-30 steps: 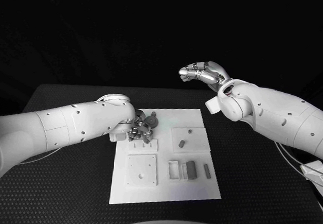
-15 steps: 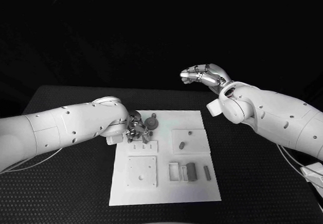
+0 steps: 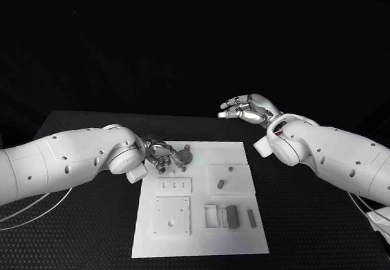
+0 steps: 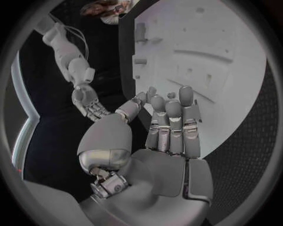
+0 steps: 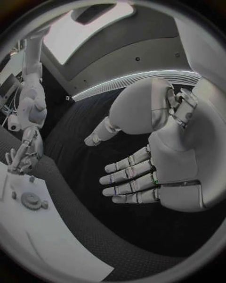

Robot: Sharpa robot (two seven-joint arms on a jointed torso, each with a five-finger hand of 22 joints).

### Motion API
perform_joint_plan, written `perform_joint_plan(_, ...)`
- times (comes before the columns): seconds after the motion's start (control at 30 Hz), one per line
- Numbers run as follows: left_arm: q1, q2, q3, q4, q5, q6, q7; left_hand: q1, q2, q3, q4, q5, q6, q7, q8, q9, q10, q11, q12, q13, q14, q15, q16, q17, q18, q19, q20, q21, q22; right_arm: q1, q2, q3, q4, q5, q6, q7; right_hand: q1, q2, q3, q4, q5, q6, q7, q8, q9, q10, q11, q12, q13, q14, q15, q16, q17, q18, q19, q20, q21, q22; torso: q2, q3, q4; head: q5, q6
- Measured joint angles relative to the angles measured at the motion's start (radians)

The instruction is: Assemble the parts on the task board

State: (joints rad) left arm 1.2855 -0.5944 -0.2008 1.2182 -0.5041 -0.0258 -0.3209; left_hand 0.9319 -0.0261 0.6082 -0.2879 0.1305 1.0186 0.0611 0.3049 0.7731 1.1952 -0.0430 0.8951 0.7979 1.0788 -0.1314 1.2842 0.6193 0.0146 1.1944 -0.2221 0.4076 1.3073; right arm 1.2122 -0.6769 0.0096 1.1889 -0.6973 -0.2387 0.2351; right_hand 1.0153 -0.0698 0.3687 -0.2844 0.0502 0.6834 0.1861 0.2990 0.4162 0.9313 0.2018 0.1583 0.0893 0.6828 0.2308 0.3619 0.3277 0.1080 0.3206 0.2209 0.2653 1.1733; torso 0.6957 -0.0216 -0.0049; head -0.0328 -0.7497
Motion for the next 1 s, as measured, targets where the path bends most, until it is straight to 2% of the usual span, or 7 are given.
perform_joint_plan(0.27, -0.001, -0.038, -0.001, 0.054, 0.265, -0.11, 0.152, 0.004, 0.001, 0.001, -0.001, 0.0, 0.005, -0.005, 0.0, -0.003, 0.002, 0.002, -0.025, -0.02, -0.004, 0.007, -0.015, -0.017, 0.0, -0.014, 0.006, -0.01, 0.0, -0.013, -0.017, -0.008, 0.061, -0.209, -0.031, -0.065, 0.063, -0.029, -0.007, -0.007, 0.0, 0.044, 0.008, 0.024, 0.003, 0.047, -0.018, 0.03, 0.005, 0.049, -0.019, 0.031, 0.016, 0.0, 0.054, -0.003, 0.0, 0.003, 0.0, -0.0001, -0.0015, 0.005, 0.036)
perform_joint_plan(0.37, -0.003, -0.047, -0.001, 0.069, 0.354, -0.156, 0.214, 0.004, 0.001, 0.001, -0.001, 0.0, 0.005, -0.005, 0.0, -0.007, 0.006, 0.002, -0.029, -0.025, -0.004, 0.007, -0.015, -0.021, 0.0, -0.014, 0.006, -0.01, 0.0, -0.017, -0.02, -0.024, 0.09, -0.309, -0.04, -0.097, 0.074, -0.029, -0.015, -0.007, 0.0, 0.066, 0.009, 0.035, 0.006, 0.065, -0.026, 0.04, 0.013, 0.069, -0.029, 0.043, 0.026, 0.003, 0.078, -0.003, 0.0, 0.002, 0.0, 0.0, -0.0016, 0.006, 0.053)
perform_joint_plan(0.4, -0.004, -0.05, -0.001, 0.073, 0.377, -0.17, 0.231, 0.004, 0.001, 0.001, -0.001, -0.002, 0.007, -0.007, -0.001, -0.007, 0.008, 0.0, -0.029, -0.026, -0.004, 0.007, -0.015, -0.022, 0.0, -0.014, 0.006, -0.01, 0.0, -0.017, -0.021, -0.029, 0.1, -0.34, -0.041, -0.107, 0.077, -0.032, -0.021, -0.007, 0.0, 0.068, 0.01, 0.035, 0.008, 0.07, -0.031, 0.046, 0.016, 0.075, -0.031, 0.044, 0.03, 0.016, 0.084, -0.005, 0.0, 0.001, 0.0, -0.0001, -0.0016, 0.007, 0.057)
perform_joint_plan(0.6, -0.017, -0.063, -0.002, 0.097, 0.487, -0.244, 0.317, 0.012, 0.001, 0.001, -0.001, -0.006, 0.01, -0.01, -0.004, -0.014, 0.016, -0.002, -0.036, -0.031, -0.002, 0.009, -0.015, -0.026, 0.0, -0.014, 0.006, -0.01, 0.0, -0.022, -0.022, -0.06, 0.164, -0.512, -0.054, -0.175, 0.076, -0.037, -0.029, -0.001, 0.0, 0.082, 0.011, 0.041, 0.01, 0.09, -0.04, 0.061, 0.034, 0.098, -0.04, 0.054, 0.046, 0.016, 0.118, -0.003, -0.001, -0.007, 0.0, -0.0001, -0.0015, 0.012, 0.084)
perform_joint_plan(0.67, -0.019, -0.063, -0.002, 0.102, 0.509, -0.262, 0.337, 0.012, 0.001, 0.001, -0.001, -0.008, 0.01, -0.01, -0.007, -0.014, 0.016, -0.002, -0.036, -0.032, 0.0, 0.01, -0.015, -0.028, 0.0, -0.014, 0.006, -0.01, 0.0, -0.024, -0.017, -0.063, 0.178, -0.553, -0.065, -0.199, 0.067, -0.046, -0.029, -0.001, 0.0, 0.086, 0.014, 0.041, 0.011, 0.095, -0.045, 0.061, 0.038, 0.105, -0.044, 0.059, 0.051, 0.031, 0.123, -0.001, -0.005, -0.007, 0.0, -0.0001, -0.0016, 0.013, 0.089)
perform_joint_plan(0.87, -0.025, -0.061, -0.002, 0.112, 0.544, -0.294, 0.372, 0.012, 0.001, 0.001, -0.001, -0.009, 0.014, -0.013, -0.004, -0.015, 0.022, -0.001, -0.036, -0.034, 0.0, 0.01, -0.015, -0.03, 0.0, -0.013, 0.006, -0.013, 0.001, -0.027, 0.003, -0.064, 0.2, -0.623, -0.106, -0.249, 0.047, -0.082, -0.02, 0.008, 0.0, 0.086, 0.014, 0.041, 0.011, 0.095, -0.045, 0.065, 0.046, 0.106, -0.045, 0.059, 0.061, 0.031, 0.137, -0.001, -0.012, -0.008, -0.001, -0.0001, -0.0016, 0.015, 0.103)
perform_joint_plan(1.0, -0.025, -0.062, -0.002, 0.115, 0.557, -0.307, 0.386, 0.012, 0.001, 0.001, -0.001, -0.006, 0.014, -0.013, -0.004, -0.017, 0.023, -0.002, -0.04, -0.035, 0.0, 0.011, -0.015, -0.031, 0.0, -0.013, 0.006, -0.013, 0.001, -0.029, 0.018, -0.064, 0.208, -0.645, -0.144, -0.274, 0.037, -0.092, -0.004, 0.024, 0.0, 0.089, 0.011, 0.041, 0.012, 0.095, -0.045, 0.065, 0.054, 0.109, -0.048, 0.059, 0.069, 0.031, 0.137, -0.001, -0.016, -0.007, 0.0, 0.0005, -0.0016, 0.016, 0.106)
